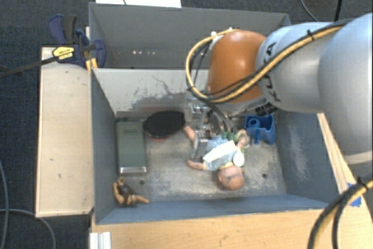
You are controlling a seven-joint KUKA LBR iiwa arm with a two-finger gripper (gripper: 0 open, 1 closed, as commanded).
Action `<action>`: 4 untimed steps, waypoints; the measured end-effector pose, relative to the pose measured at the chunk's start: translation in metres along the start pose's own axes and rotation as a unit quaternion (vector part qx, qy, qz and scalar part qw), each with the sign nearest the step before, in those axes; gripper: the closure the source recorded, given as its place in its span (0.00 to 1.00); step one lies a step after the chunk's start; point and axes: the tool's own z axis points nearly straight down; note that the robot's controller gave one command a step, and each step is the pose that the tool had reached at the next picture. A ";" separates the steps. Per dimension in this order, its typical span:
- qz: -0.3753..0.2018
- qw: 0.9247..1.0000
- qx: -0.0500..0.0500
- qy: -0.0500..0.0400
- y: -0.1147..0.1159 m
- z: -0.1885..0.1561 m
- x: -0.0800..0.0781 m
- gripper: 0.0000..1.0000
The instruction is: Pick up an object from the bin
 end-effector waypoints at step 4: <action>-0.051 0.999 0.000 0.002 -0.056 -0.015 0.000 0.00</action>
Offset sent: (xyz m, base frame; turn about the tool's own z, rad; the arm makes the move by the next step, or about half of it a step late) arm -0.0037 0.0526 0.0112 0.1382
